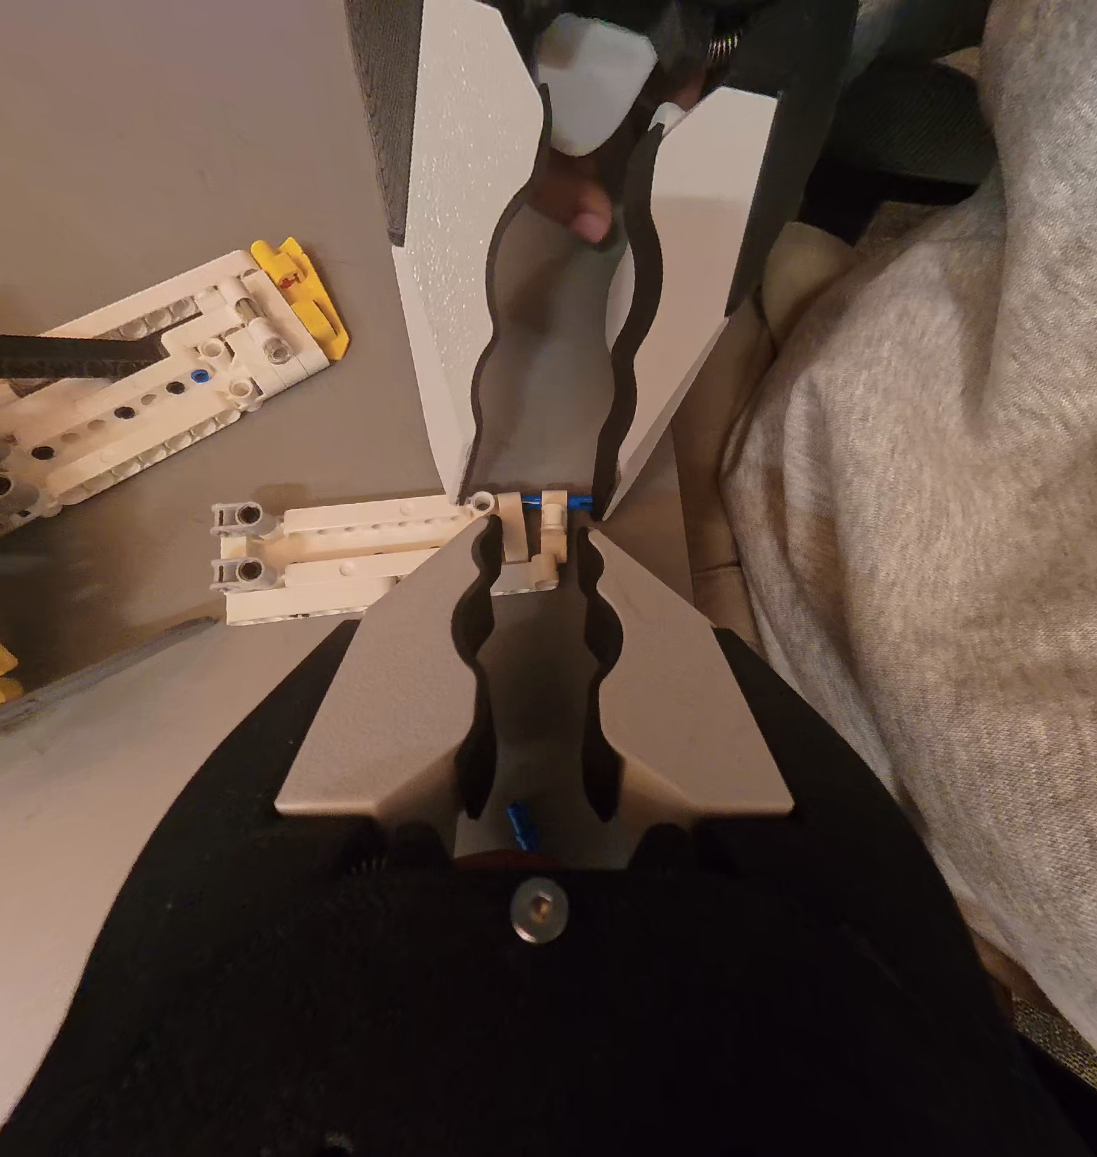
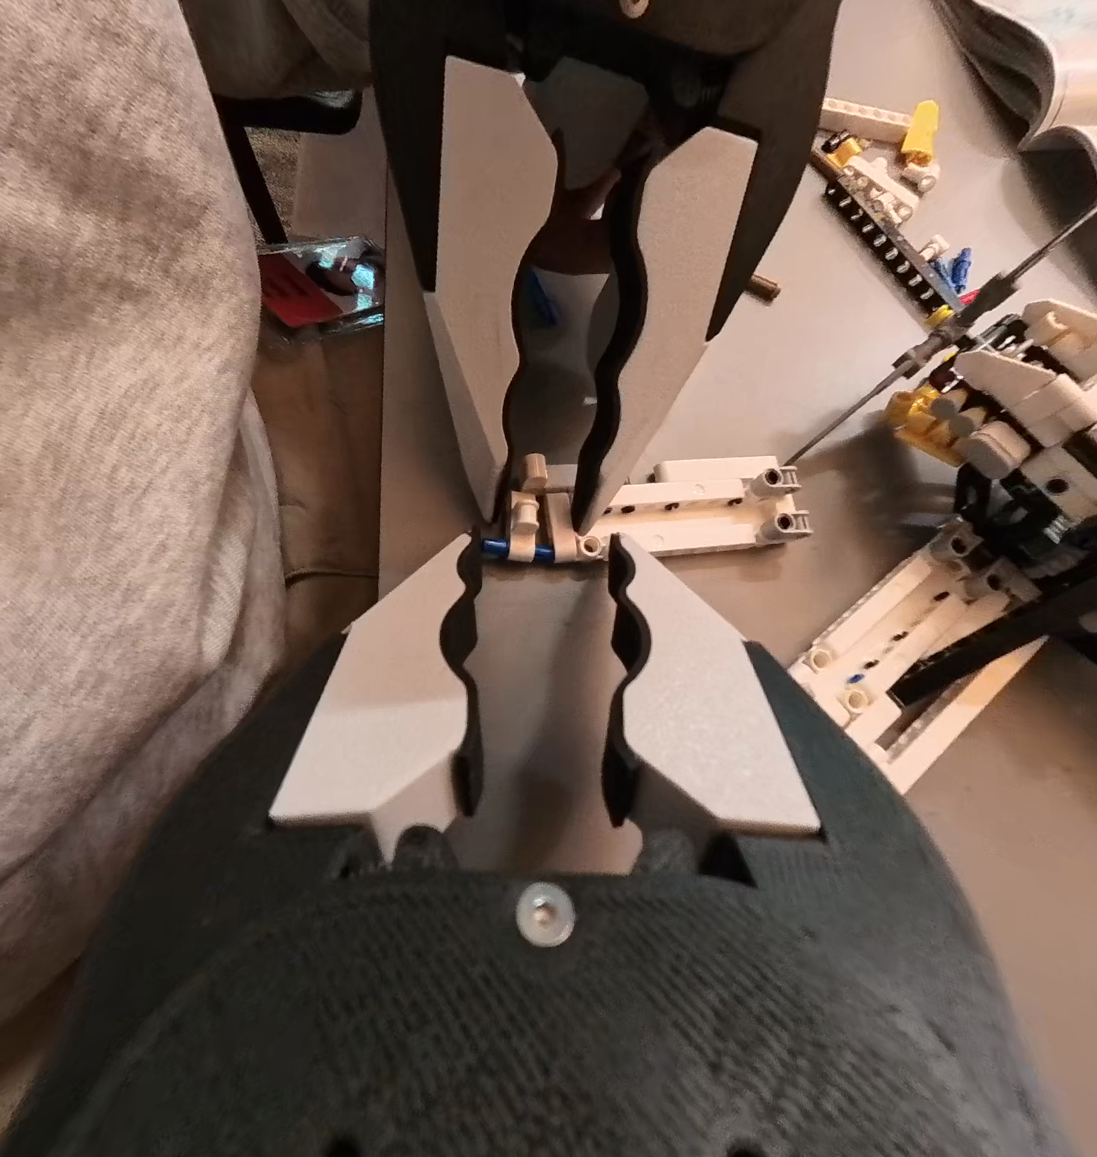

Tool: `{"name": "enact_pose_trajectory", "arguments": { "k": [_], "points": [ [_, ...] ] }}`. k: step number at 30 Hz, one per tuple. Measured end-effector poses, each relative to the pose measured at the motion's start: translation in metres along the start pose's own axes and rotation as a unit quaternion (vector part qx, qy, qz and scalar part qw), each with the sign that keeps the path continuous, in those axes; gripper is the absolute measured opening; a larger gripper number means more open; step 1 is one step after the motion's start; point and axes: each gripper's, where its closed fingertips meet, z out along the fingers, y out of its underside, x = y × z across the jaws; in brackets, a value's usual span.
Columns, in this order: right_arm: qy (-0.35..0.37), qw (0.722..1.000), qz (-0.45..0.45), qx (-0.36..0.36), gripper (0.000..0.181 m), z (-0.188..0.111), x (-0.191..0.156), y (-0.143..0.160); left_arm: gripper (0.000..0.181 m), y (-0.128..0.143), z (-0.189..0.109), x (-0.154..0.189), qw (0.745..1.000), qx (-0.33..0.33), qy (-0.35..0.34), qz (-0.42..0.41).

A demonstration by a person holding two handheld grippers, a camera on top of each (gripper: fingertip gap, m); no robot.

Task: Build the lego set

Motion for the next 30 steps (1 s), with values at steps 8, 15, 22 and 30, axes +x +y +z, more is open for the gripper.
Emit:
{"name": "enact_pose_trajectory", "arguments": {
  "k": [8, 15, 22, 30],
  "points": [
    [-0.013, 1.0, 0.011, 0.009, 0.036, 0.0, -0.002, -0.001, 0.023, 0.0, 0.0, 0.0, 1.0, 0.0, 0.0, 0.001],
    [-0.023, 0.999, 0.032, 0.022, 0.035, 0.0, 0.0, -0.002, 0.019, 0.0, -0.001, -0.002, 1.0, 0.001, -0.002, -0.012],
    [-0.039, 0.997, 0.056, 0.027, 0.035, -0.001, 0.002, -0.002, 0.02, 0.0, -0.001, -0.001, 1.0, 0.001, -0.002, -0.011],
    [-0.038, 0.997, 0.069, 0.007, 0.038, -0.002, 0.006, 0.009, 0.023, 0.0, -0.002, 0.001, 1.0, 0.002, 0.009, -0.017]
  ]
}}
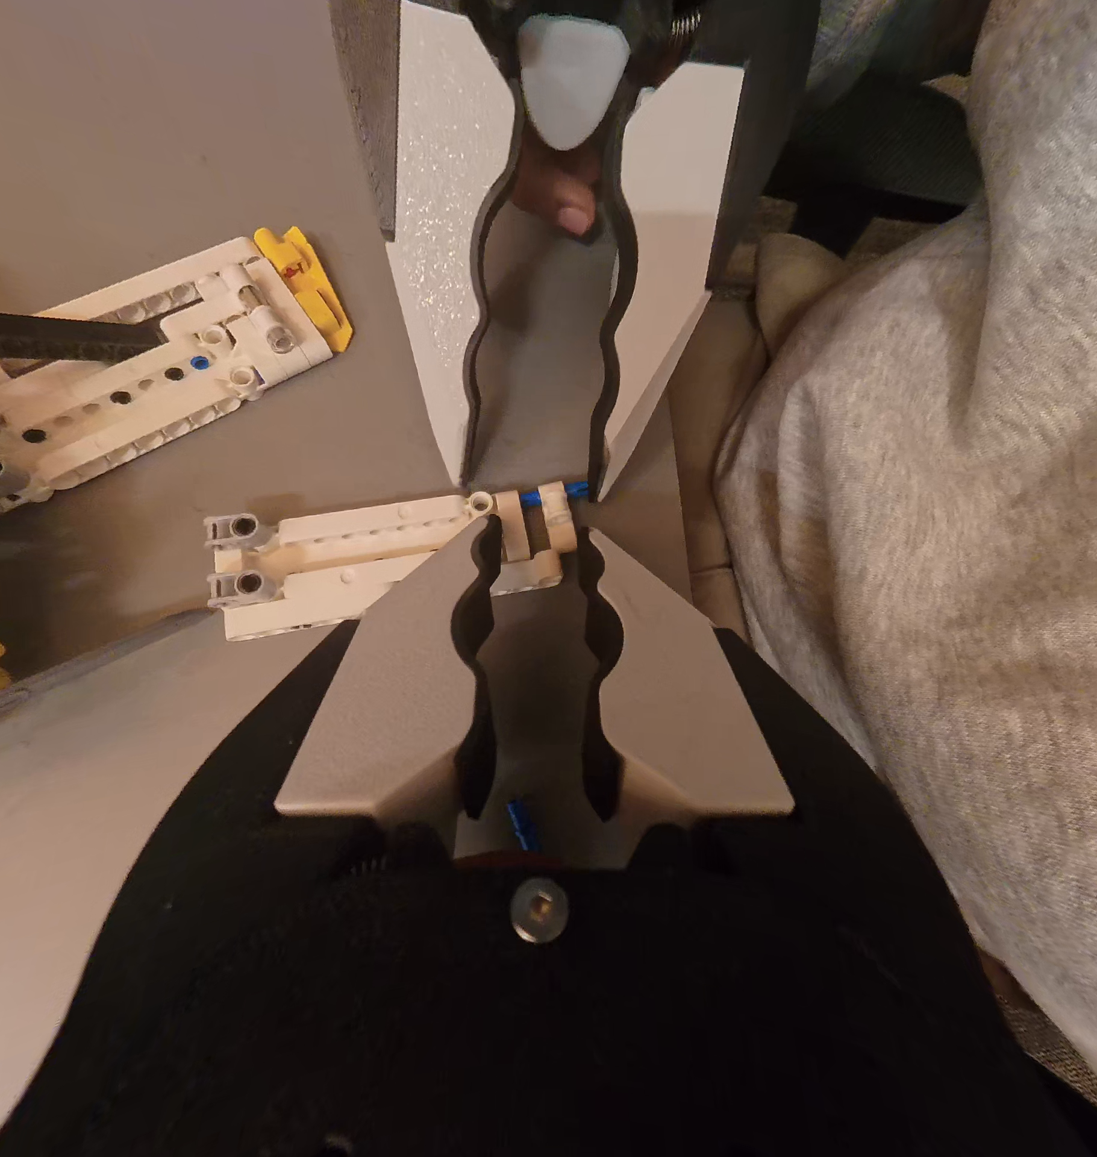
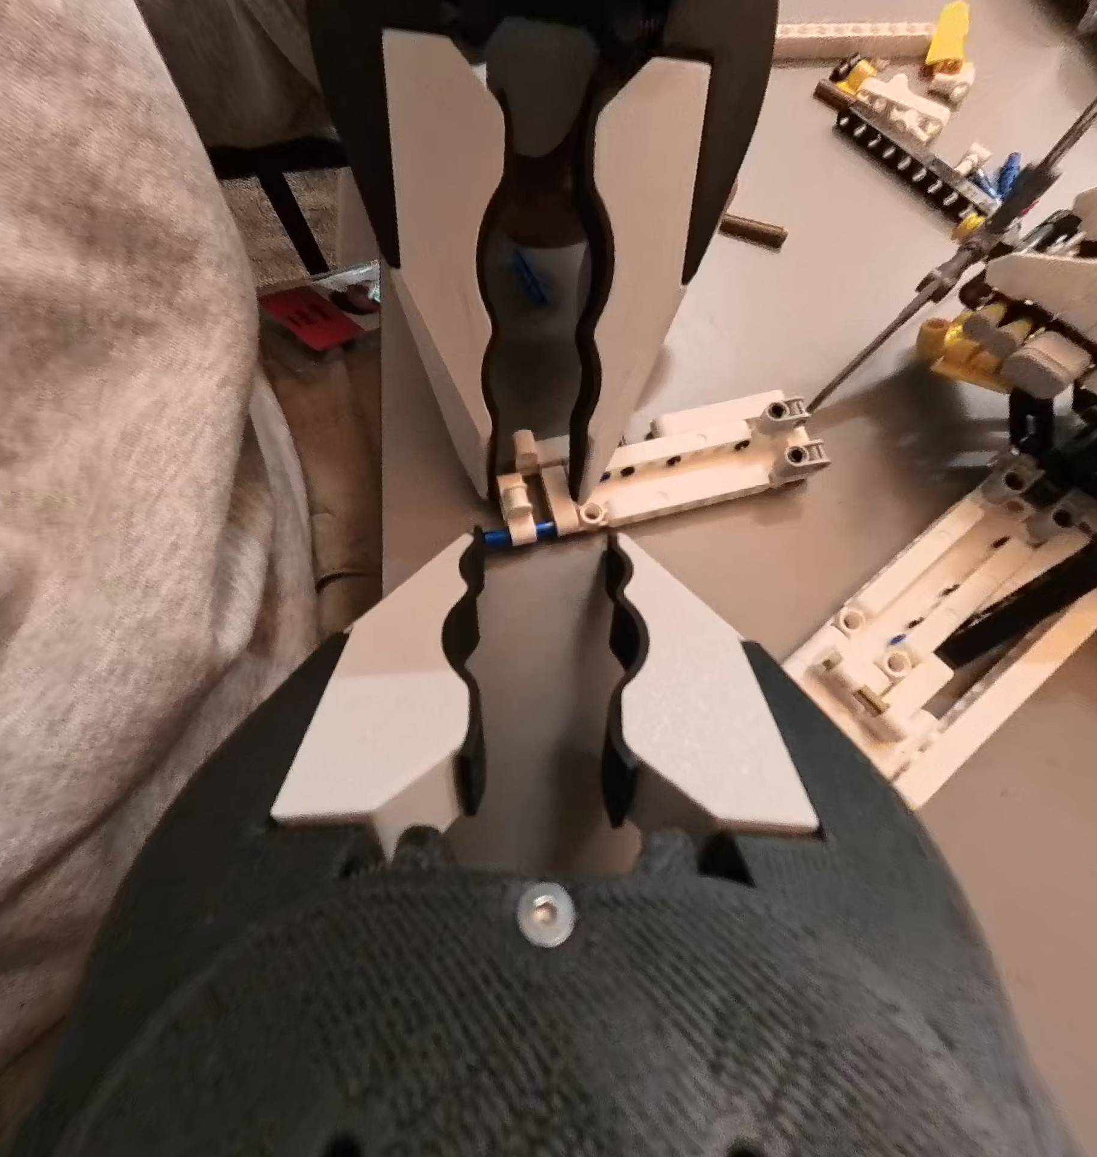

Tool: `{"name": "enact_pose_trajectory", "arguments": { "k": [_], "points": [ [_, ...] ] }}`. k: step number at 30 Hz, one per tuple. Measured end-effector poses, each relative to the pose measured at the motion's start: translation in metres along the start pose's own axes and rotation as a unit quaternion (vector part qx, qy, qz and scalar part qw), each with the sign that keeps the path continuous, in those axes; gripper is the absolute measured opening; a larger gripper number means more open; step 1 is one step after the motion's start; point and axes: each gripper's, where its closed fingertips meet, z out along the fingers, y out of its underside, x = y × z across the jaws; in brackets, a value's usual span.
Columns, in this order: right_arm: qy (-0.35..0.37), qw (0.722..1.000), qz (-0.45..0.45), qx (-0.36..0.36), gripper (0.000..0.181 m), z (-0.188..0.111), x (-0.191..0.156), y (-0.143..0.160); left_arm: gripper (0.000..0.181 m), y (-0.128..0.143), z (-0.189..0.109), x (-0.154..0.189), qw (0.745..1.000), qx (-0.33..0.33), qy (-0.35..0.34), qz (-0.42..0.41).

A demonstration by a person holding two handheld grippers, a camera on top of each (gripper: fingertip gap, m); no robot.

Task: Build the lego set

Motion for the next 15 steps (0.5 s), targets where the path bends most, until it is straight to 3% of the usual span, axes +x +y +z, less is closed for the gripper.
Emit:
{"name": "enact_pose_trajectory", "arguments": {
  "k": [15],
  "points": [
    [-0.015, 1.0, 0.003, -0.002, 0.034, 0.019, 0.01, -0.001, 0.02, 0.0, 0.0, -0.001, 1.0, -0.001, -0.004, -0.003]
  ]
}}
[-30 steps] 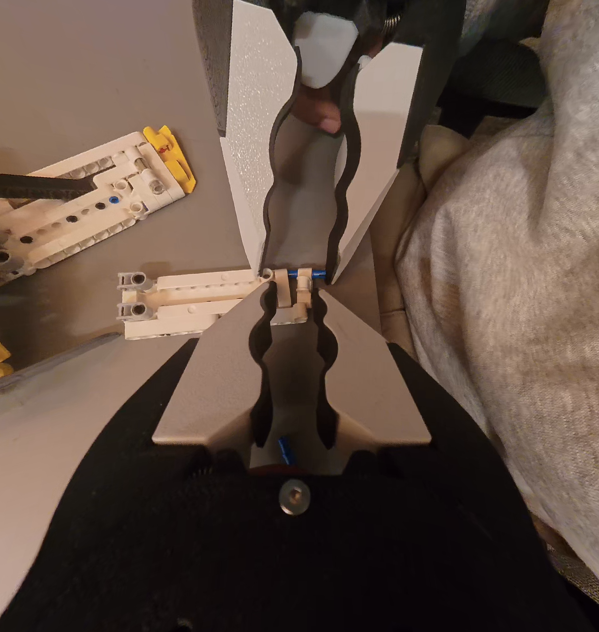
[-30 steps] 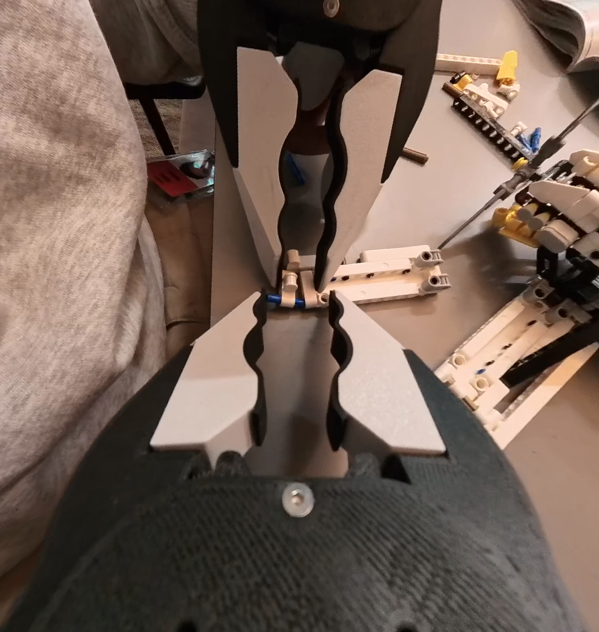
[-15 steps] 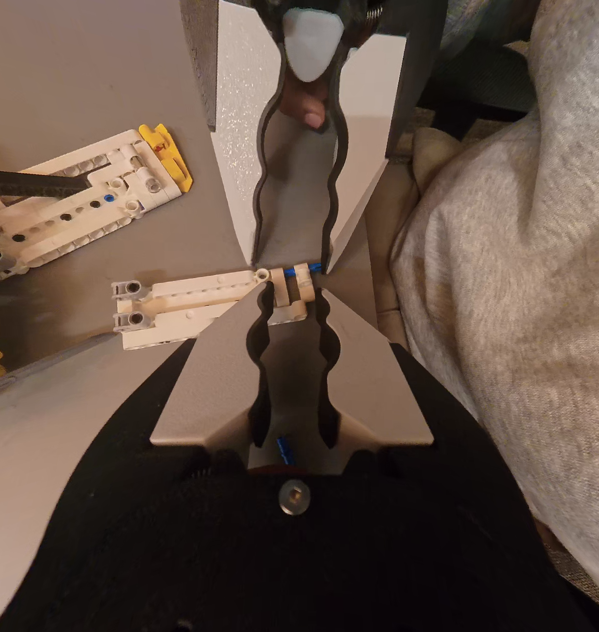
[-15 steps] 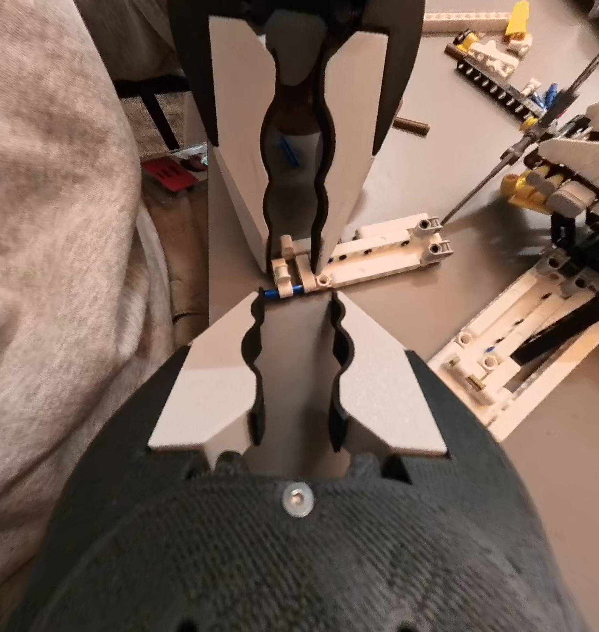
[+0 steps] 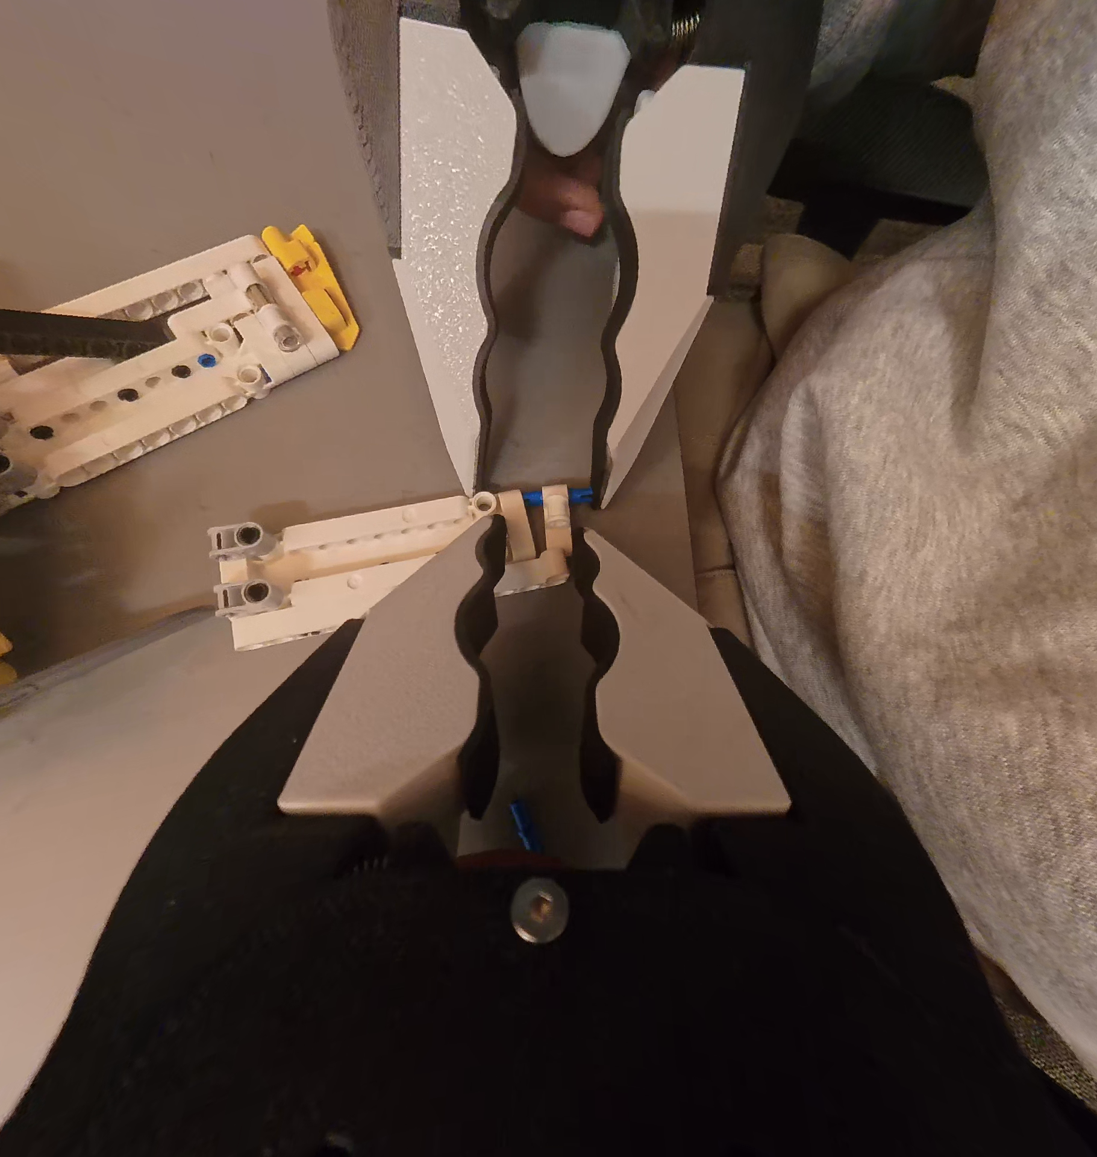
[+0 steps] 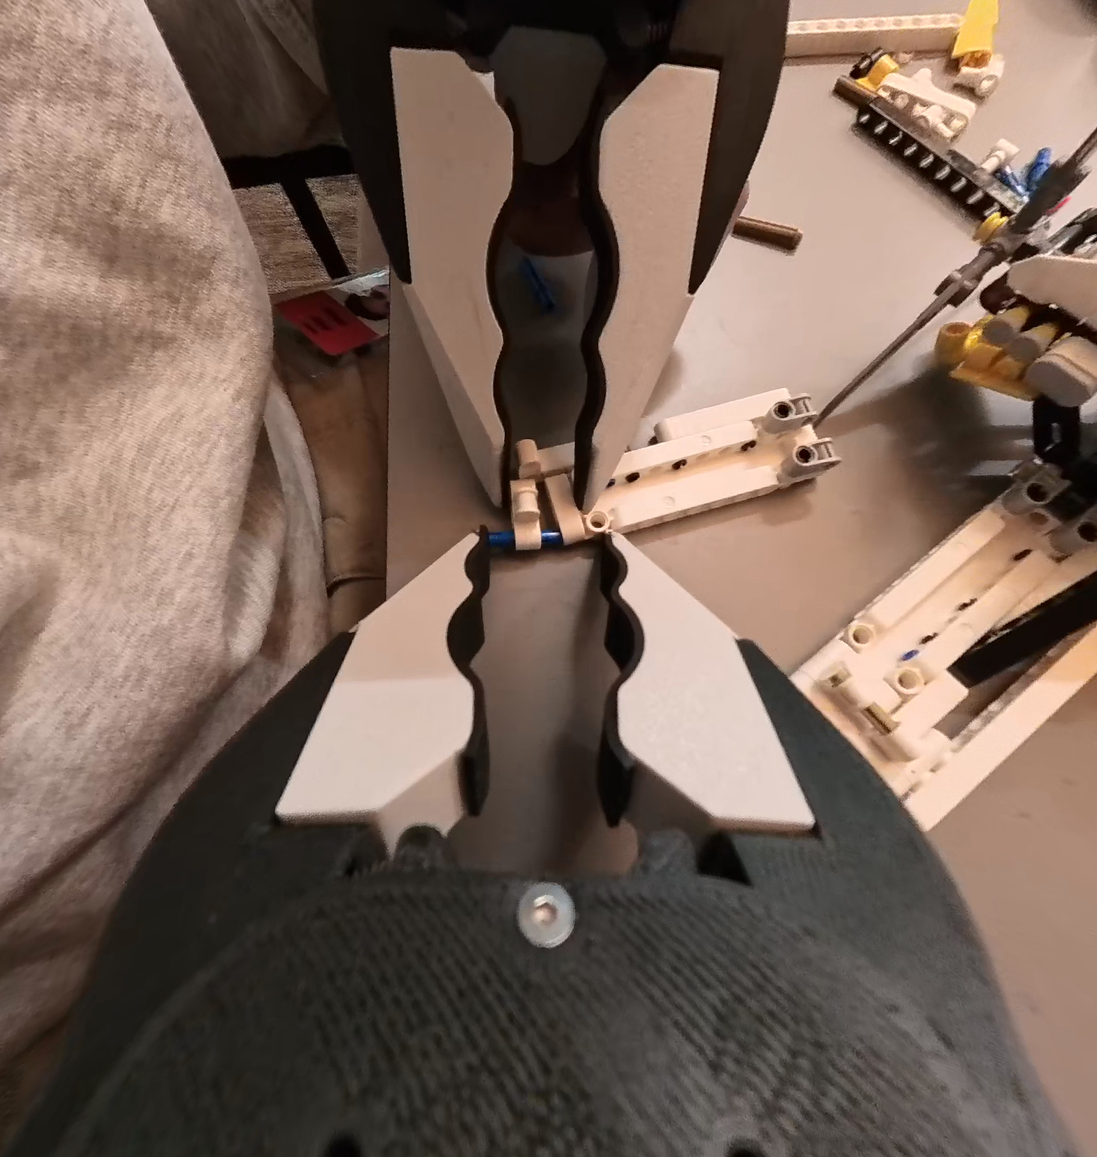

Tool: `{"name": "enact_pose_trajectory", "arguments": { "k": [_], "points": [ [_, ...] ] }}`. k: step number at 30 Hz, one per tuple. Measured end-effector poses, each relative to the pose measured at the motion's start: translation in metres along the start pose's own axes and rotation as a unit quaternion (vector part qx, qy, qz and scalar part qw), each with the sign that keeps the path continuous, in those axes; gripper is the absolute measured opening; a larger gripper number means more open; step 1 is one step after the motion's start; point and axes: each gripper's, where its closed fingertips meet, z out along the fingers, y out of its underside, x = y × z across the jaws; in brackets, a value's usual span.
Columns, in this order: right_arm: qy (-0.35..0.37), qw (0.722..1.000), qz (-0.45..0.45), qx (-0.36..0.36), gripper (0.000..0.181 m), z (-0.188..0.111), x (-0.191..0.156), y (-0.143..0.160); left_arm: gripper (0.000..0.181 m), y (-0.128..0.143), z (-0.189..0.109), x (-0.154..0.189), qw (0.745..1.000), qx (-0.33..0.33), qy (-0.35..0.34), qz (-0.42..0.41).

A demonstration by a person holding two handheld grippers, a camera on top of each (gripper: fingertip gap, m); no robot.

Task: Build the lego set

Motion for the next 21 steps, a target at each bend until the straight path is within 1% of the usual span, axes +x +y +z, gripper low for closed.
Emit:
{"name": "enact_pose_trajectory", "arguments": {
  "k": [5, 6, 8, 13, 21],
  "points": [
    [0.001, 1.0, 0.001, -0.004, 0.033, 0.002, 0.001, 0.0, 0.023, 0.0, 0.0, 0.001, 1.0, 0.001, 0.002, 0.002],
    [0.0, 1.0, 0.001, -0.006, 0.028, 0.001, 0.0, 0.001, 0.023, 0.0, -0.001, 0.001, 1.0, 0.001, 0.0, 0.001],
    [0.003, 1.0, 0.003, -0.01, 0.027, 0.0, -0.002, 0.001, 0.024, 0.0, -0.001, 0.0, 1.0, 0.002, 0.002, -0.001],
    [0.013, 1.0, 0.004, -0.009, 0.027, -0.004, -0.007, 0.001, 0.023, 0.0, -0.001, 0.0, 1.0, 0.002, 0.004, -0.003],
    [-0.004, 1.0, 0.0, -0.01, 0.026, -0.013, -0.016, 0.0, 0.021, 0.0, 0.0, 0.0, 1.0, 0.001, -0.001, -0.002]
  ]
}}
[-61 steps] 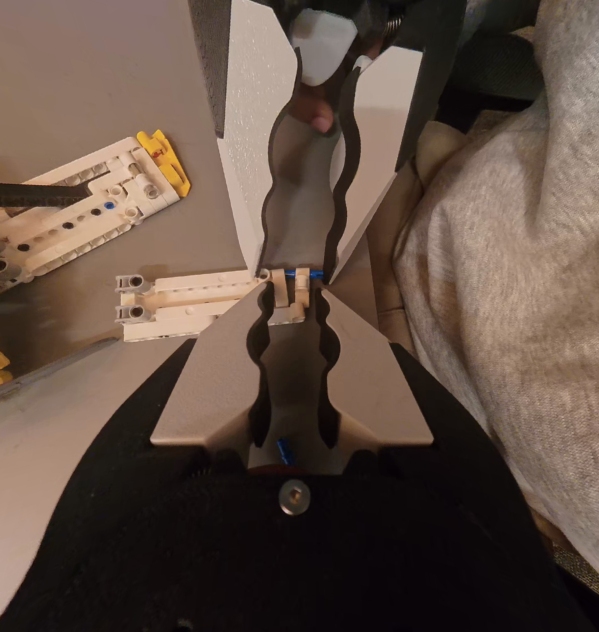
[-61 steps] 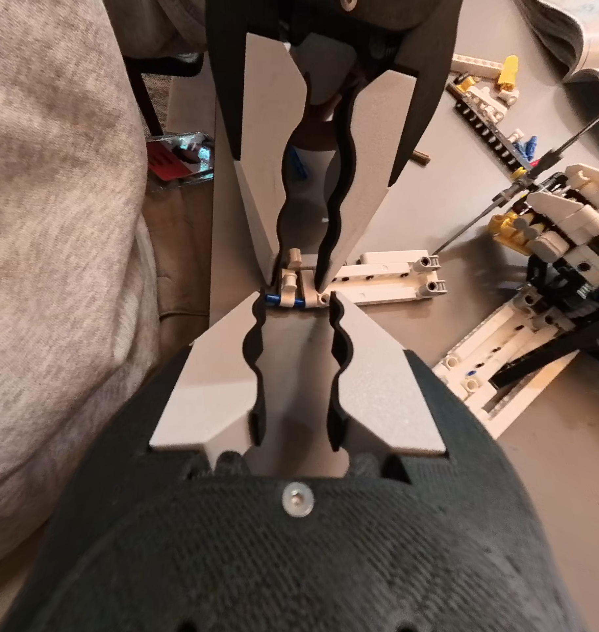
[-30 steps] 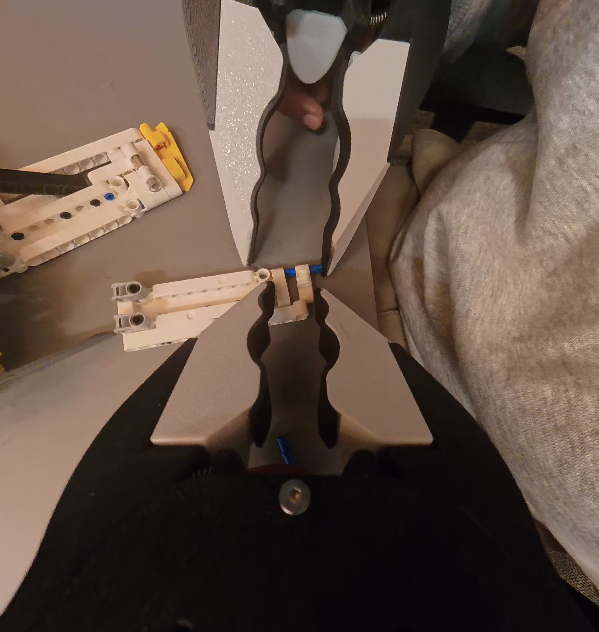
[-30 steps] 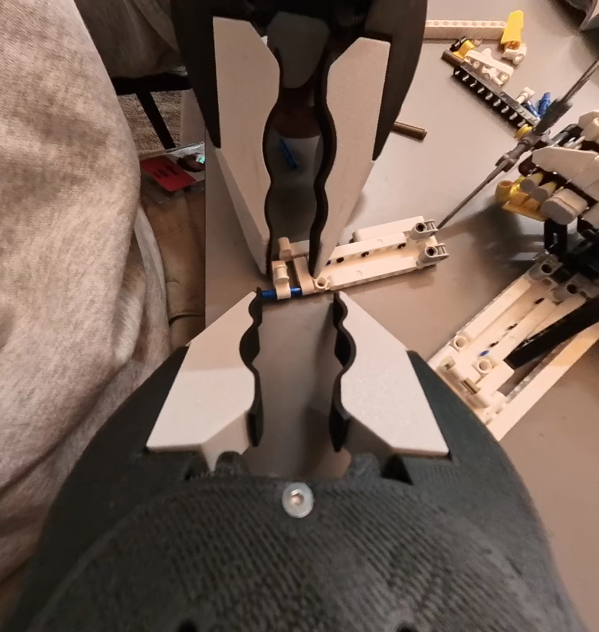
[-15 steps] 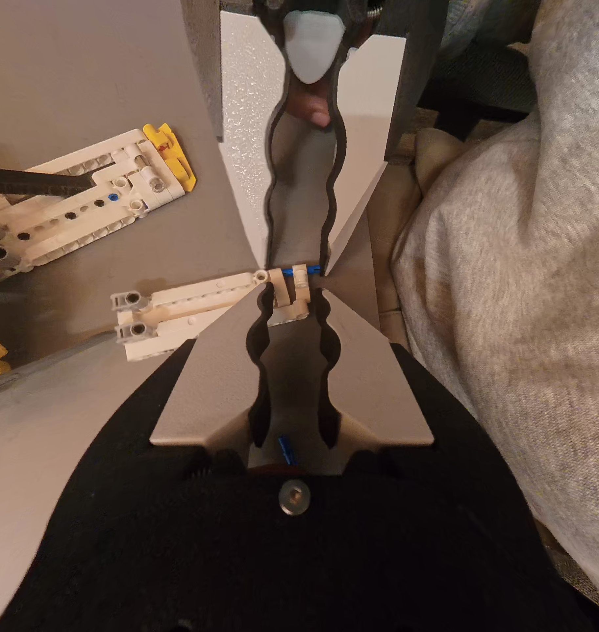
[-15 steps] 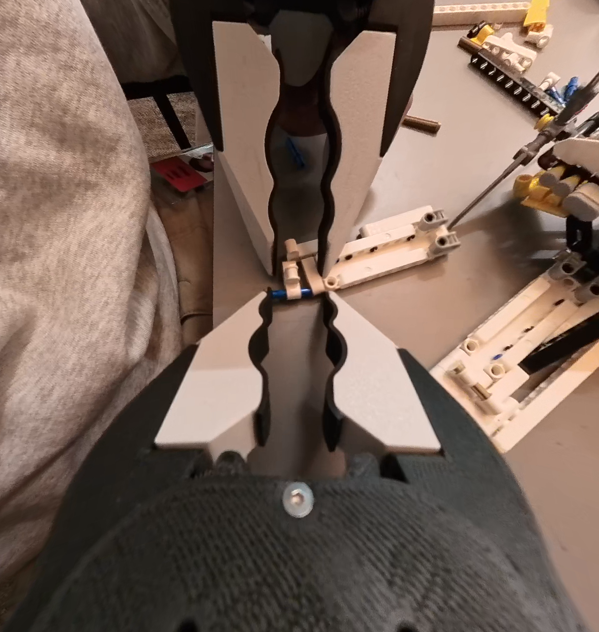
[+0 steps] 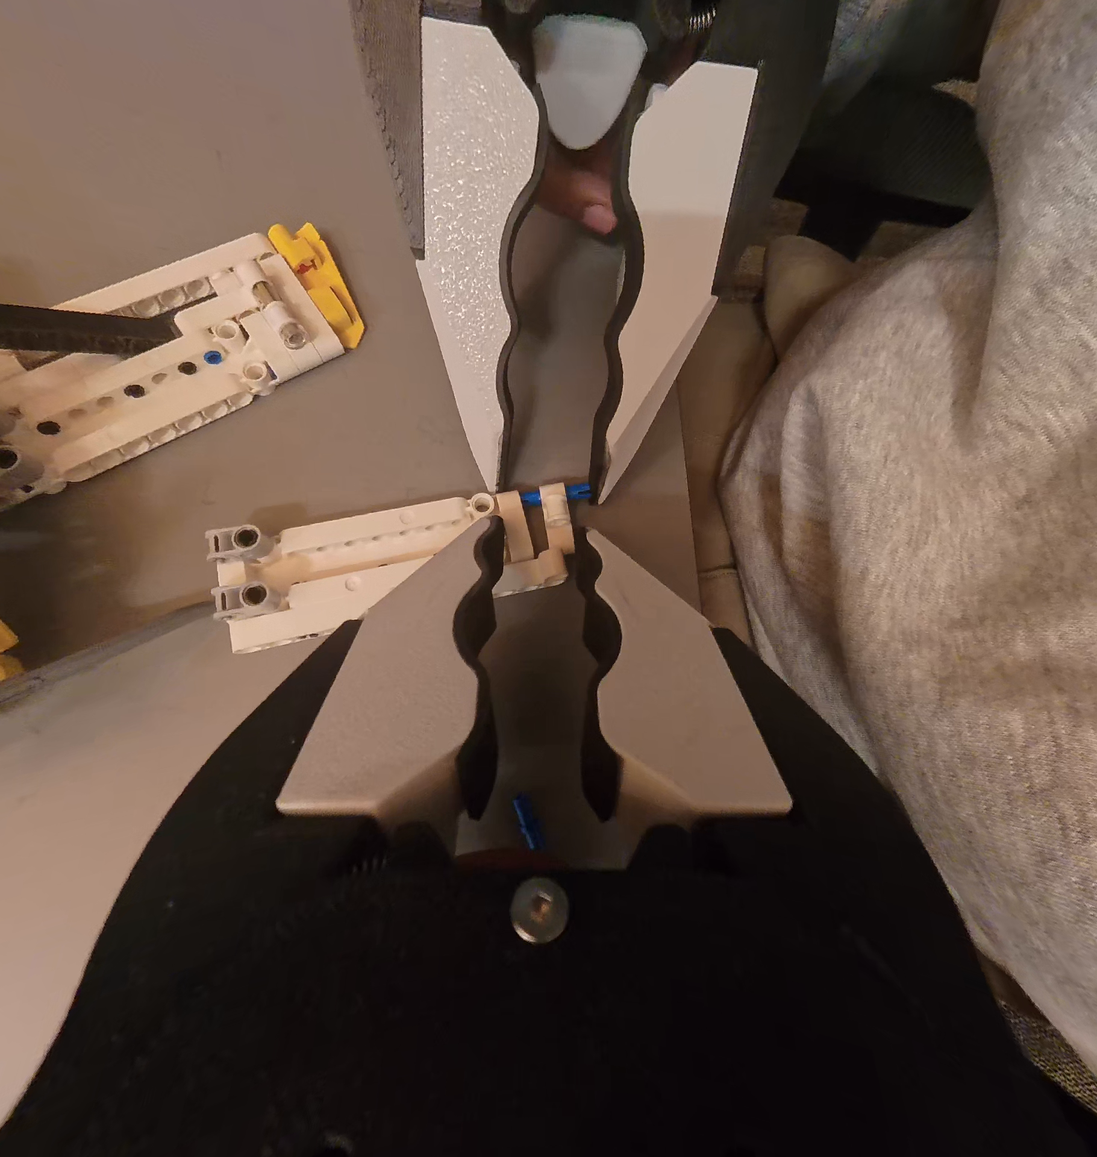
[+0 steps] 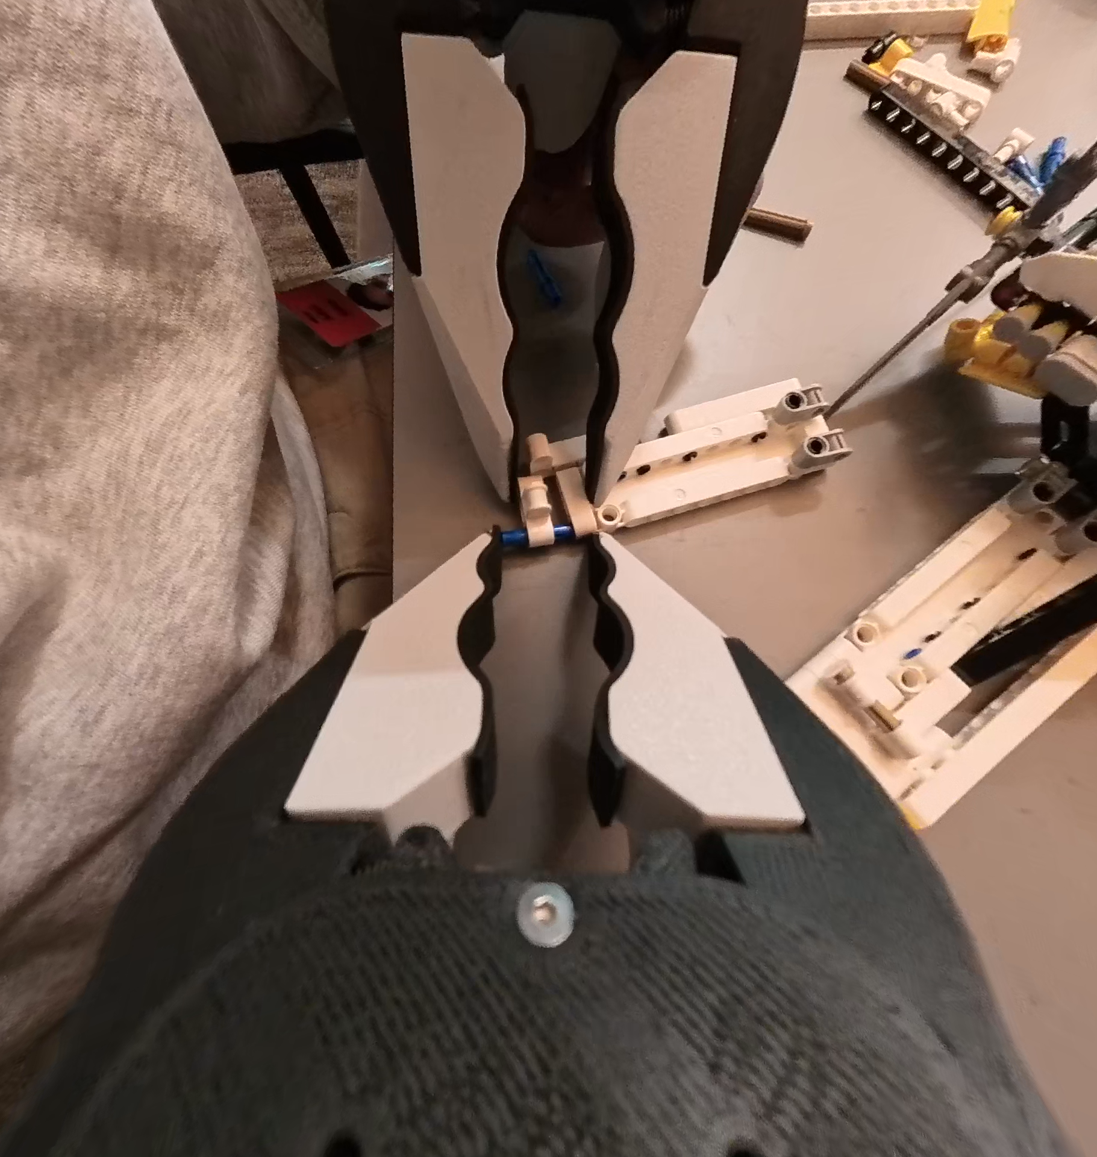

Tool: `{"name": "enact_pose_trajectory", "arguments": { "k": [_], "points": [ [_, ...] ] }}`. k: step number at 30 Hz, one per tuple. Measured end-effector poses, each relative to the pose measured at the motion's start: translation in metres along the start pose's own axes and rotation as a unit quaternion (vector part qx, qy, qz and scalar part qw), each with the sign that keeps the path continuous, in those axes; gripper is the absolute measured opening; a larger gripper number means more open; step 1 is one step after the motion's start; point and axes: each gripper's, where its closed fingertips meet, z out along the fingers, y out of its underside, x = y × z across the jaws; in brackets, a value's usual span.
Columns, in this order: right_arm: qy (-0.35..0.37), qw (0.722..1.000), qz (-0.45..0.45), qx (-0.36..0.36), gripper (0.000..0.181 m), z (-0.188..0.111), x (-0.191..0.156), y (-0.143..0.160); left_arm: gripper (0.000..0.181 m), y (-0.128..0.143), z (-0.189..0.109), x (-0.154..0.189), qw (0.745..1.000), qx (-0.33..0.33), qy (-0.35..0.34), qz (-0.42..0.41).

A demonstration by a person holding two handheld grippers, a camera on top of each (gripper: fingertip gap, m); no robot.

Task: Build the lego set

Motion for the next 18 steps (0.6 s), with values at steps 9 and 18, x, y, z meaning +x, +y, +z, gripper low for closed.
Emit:
{"name": "enact_pose_trajectory", "arguments": {
  "k": [9, 18],
  "points": [
    [-0.009, 1.0, -0.001, -0.008, 0.025, -0.0033, -0.0041, 0.0005, 0.022, 0.0, 0.0002, -0.0002, 1.0, 0.0, 0.0, -0.002],
    [-0.028, 0.999, 0.03, 0.003, 0.014, -0.0038, -0.0096, -0.0005, 0.024, 0.0003, -0.0004, -0.0019, 1.0, 0.001, -0.001, -0.006]
  ]
}}
